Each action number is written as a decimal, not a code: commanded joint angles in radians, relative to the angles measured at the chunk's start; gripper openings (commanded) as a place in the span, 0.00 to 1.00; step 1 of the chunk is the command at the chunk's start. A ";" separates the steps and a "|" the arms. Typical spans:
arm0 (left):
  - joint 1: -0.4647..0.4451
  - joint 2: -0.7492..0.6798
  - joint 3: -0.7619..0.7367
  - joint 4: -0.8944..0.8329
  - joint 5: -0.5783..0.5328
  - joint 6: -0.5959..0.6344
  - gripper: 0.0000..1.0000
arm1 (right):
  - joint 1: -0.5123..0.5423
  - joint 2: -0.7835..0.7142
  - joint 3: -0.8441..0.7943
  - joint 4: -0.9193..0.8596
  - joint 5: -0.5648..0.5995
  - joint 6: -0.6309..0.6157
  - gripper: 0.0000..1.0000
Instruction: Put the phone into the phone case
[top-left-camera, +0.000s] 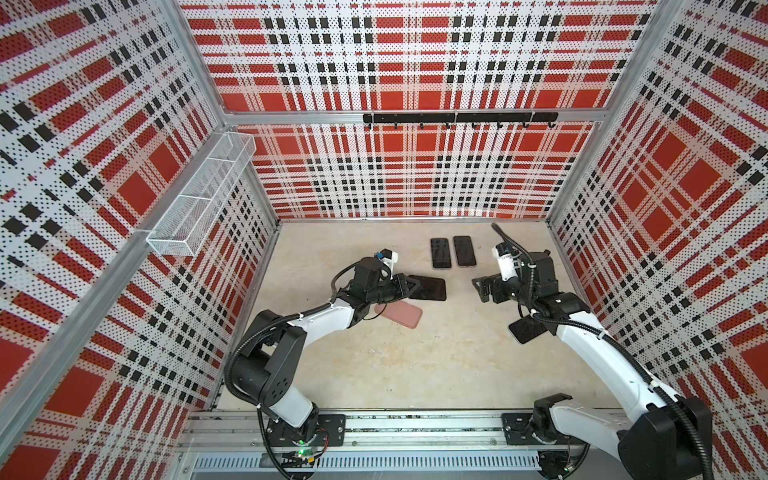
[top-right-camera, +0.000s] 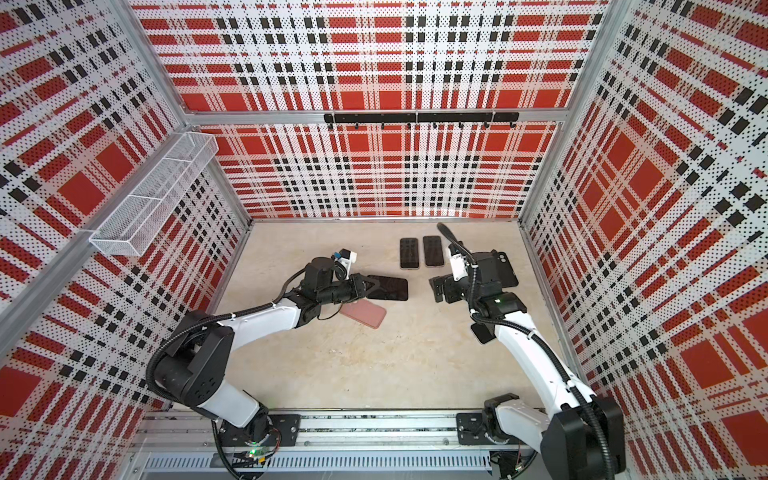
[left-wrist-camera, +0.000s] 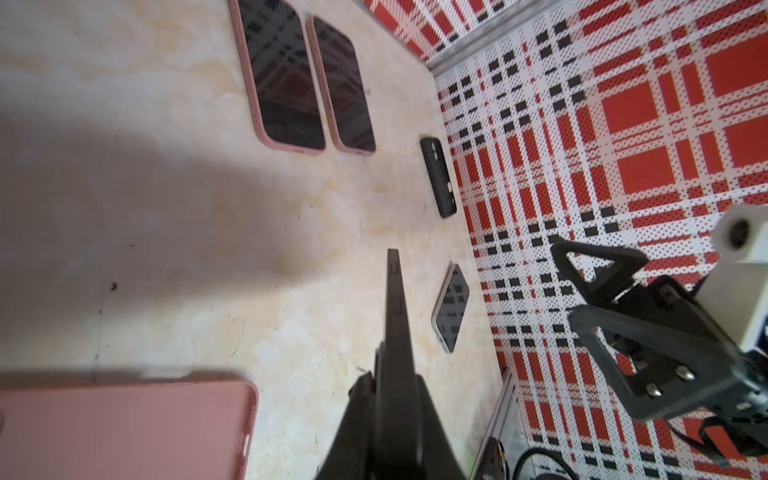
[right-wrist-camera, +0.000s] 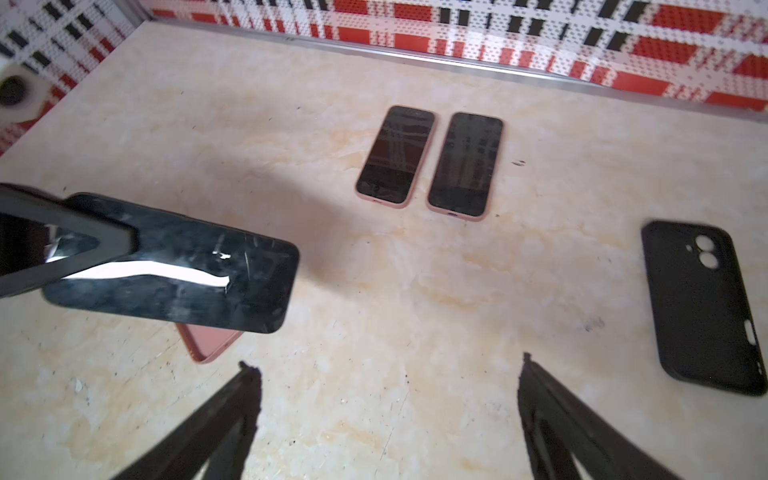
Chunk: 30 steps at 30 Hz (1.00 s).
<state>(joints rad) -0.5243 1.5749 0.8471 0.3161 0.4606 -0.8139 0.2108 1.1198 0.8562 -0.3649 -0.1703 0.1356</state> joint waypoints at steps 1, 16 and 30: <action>-0.012 -0.072 0.020 0.084 -0.102 0.010 0.00 | -0.079 -0.036 -0.058 0.030 -0.173 0.179 0.92; -0.012 0.008 0.068 0.106 0.197 -0.041 0.00 | -0.194 0.270 -0.178 0.448 -1.064 0.392 0.64; -0.037 0.068 0.059 0.257 0.317 -0.135 0.00 | -0.192 0.435 -0.108 0.392 -1.147 0.285 0.59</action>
<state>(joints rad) -0.5541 1.6348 0.8761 0.4553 0.7296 -0.9134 0.0227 1.5326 0.7002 0.1410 -1.2922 0.5575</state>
